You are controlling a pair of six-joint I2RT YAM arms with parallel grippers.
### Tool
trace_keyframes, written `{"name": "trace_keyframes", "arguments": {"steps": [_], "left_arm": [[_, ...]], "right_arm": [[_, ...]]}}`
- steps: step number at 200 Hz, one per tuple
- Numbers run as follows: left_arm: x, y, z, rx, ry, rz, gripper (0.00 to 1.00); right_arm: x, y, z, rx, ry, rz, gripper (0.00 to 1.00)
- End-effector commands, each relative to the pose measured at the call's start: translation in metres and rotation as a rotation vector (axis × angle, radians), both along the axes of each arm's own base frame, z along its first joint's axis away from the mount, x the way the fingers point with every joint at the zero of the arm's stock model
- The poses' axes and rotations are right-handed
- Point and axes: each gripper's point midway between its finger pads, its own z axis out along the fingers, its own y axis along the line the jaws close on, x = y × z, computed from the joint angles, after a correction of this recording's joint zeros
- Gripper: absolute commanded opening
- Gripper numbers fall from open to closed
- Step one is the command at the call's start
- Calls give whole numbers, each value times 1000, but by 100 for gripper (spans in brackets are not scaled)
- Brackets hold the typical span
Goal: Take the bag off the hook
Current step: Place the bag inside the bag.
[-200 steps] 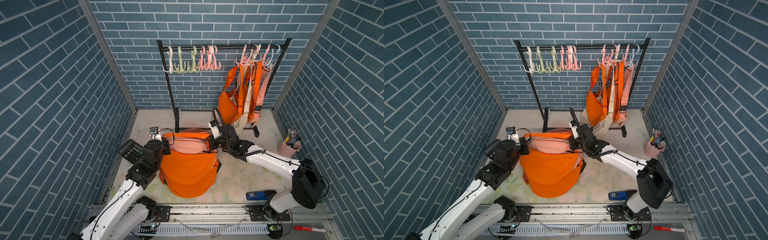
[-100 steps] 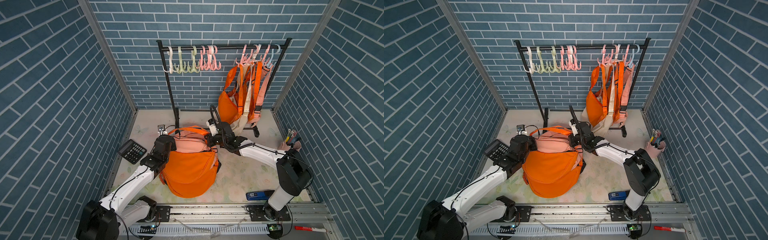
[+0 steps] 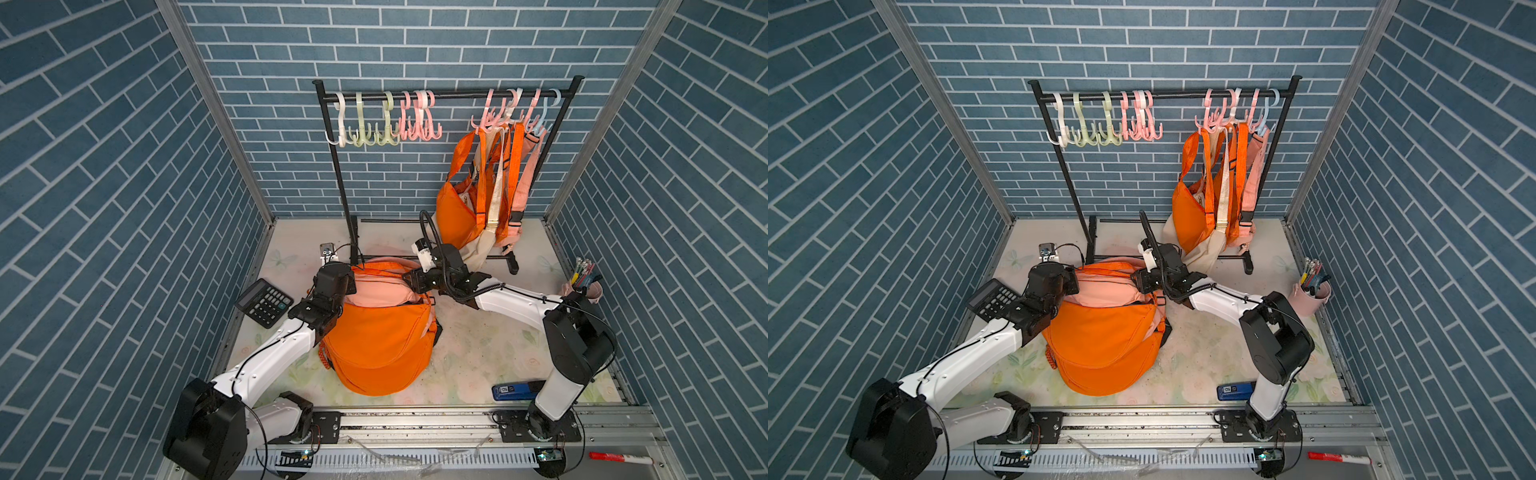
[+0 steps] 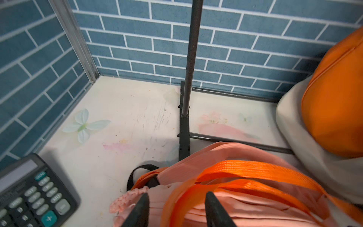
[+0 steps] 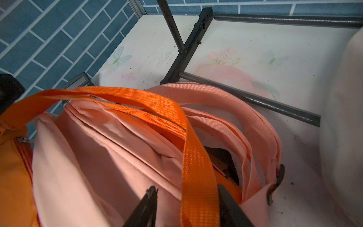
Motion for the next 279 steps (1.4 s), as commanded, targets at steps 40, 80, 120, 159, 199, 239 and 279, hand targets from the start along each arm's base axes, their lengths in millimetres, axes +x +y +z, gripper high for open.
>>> {"name": "trace_keyframes", "arguments": {"steps": [40, 80, 120, 159, 199, 239, 279], "left_arm": [[-7, -5, 57, -11, -35, -63, 86], [-22, -13, 84, 1, -30, -161, 99], [-40, -12, 106, 40, -41, -224, 99], [-48, -15, 129, 66, -76, -275, 99], [-63, -12, 144, 84, -133, -311, 99], [-81, -14, 143, 70, -184, -368, 99], [-89, -27, 128, 20, -152, -443, 99]], "right_arm": [[-7, -5, 59, 57, -98, 37, 58], [-21, -27, 98, 36, -187, 27, 66], [-36, -55, 125, -19, -246, -9, 74], [-46, -86, 146, -46, -277, -71, 78], [-50, -113, 167, -34, -287, -145, 78], [-40, -144, 190, -78, -295, -253, 78], [-13, -181, 210, -97, -265, -385, 80]]}}
